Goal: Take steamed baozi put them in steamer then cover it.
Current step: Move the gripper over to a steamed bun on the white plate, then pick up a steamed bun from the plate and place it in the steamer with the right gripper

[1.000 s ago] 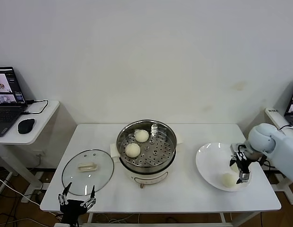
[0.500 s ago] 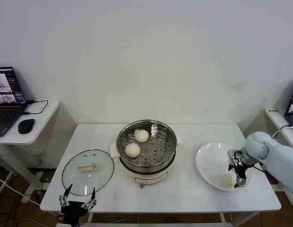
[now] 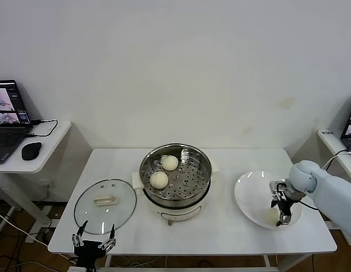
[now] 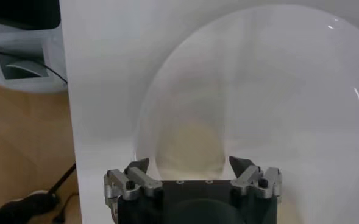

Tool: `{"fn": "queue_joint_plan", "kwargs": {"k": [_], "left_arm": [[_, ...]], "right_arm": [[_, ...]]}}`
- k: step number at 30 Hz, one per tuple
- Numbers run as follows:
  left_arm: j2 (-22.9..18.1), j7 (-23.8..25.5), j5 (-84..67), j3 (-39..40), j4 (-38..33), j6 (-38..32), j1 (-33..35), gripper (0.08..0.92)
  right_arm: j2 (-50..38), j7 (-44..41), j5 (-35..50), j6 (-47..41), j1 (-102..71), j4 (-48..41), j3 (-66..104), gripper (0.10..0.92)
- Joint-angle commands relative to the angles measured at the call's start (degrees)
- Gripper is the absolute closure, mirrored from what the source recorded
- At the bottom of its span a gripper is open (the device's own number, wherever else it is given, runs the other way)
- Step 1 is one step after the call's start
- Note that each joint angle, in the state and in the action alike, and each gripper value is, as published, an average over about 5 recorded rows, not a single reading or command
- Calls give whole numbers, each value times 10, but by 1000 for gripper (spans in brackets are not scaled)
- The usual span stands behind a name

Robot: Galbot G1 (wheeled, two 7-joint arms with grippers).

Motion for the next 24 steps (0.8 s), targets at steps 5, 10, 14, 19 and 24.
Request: {"fn": "queue_joint_plan", "kwargs": {"k": [5,10,14,19,24], "left_arm": [[0,0,0,0,0,0,-3,177],[-1,0,1,3,3,0,-7,177],[-2,0,0,3,2,0,-12,177],[-3,-1,0,2,1,-1,-20,177],[-2,-2,-4,-4,1,-2,-27,177]], "right_arm": [[-3,-1,12,-2,4,-1,1,372],[-17,-9,28,-1,43,6,-16,372],[-20,-22,57,3,118,11,-53,372],[0,-49,120,25,242,11,-100,372],[50,-76,193,122,346,-7,-143,372]]}}
